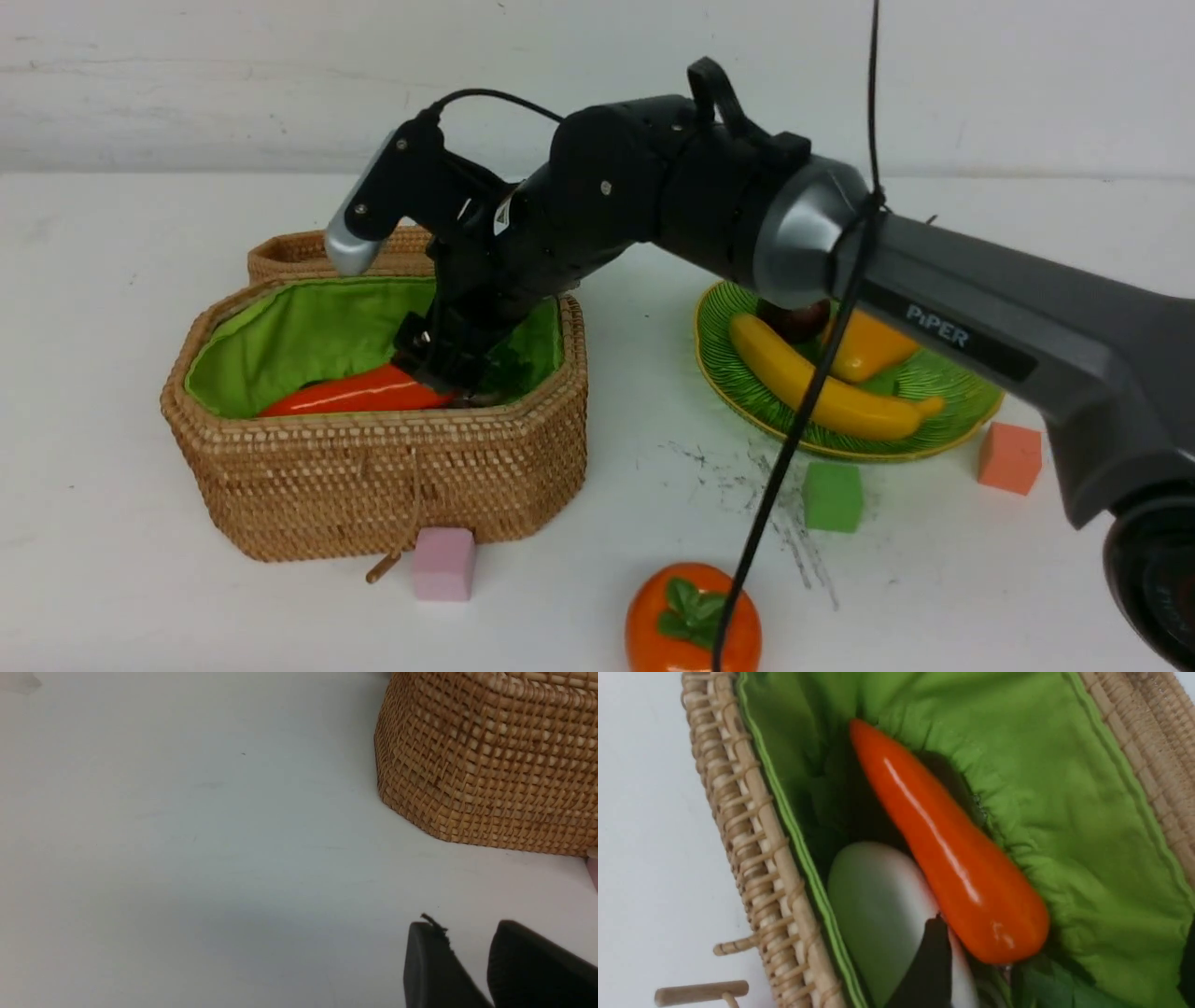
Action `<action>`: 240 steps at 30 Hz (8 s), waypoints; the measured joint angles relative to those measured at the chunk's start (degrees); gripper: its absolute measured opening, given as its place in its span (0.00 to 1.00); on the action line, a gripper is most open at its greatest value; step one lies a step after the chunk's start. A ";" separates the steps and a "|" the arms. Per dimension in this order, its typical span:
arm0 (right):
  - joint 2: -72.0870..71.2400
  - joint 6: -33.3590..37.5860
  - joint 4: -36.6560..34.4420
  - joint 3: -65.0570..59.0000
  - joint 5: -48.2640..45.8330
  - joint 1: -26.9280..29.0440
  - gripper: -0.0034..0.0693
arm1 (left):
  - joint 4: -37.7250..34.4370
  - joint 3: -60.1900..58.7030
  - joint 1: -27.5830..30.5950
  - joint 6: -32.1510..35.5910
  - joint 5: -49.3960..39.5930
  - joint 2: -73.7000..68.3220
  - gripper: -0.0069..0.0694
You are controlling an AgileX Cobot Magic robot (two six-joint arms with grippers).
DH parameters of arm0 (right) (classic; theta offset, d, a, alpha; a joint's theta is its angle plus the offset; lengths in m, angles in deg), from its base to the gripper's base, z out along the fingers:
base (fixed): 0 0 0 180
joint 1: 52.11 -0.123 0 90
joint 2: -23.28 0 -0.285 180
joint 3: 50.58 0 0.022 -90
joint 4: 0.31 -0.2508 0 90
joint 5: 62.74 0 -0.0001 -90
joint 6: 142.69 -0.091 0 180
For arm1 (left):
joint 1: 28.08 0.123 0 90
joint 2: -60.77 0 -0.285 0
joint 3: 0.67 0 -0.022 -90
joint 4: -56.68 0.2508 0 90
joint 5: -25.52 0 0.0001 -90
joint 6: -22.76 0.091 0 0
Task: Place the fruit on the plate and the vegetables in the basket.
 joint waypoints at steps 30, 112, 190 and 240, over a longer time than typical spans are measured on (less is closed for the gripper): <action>-39.37 -21.77 -8.91 -56.87 -16.41 22.05 0.65 | 0.00 0.00 0.00 0.00 0.00 0.00 0.38; -31.92 4.83 -47.47 -69.55 1.85 19.52 0.85 | 0.00 0.00 0.00 0.00 0.00 0.00 0.40; -2.36 31.54 -70.34 -30.13 16.34 43.32 0.94 | 0.00 0.00 0.00 0.00 0.00 0.00 0.40; -93.40 -10.10 -20.05 -89.73 13.51 40.87 0.04 | 0.00 0.00 0.00 0.00 0.00 0.00 0.40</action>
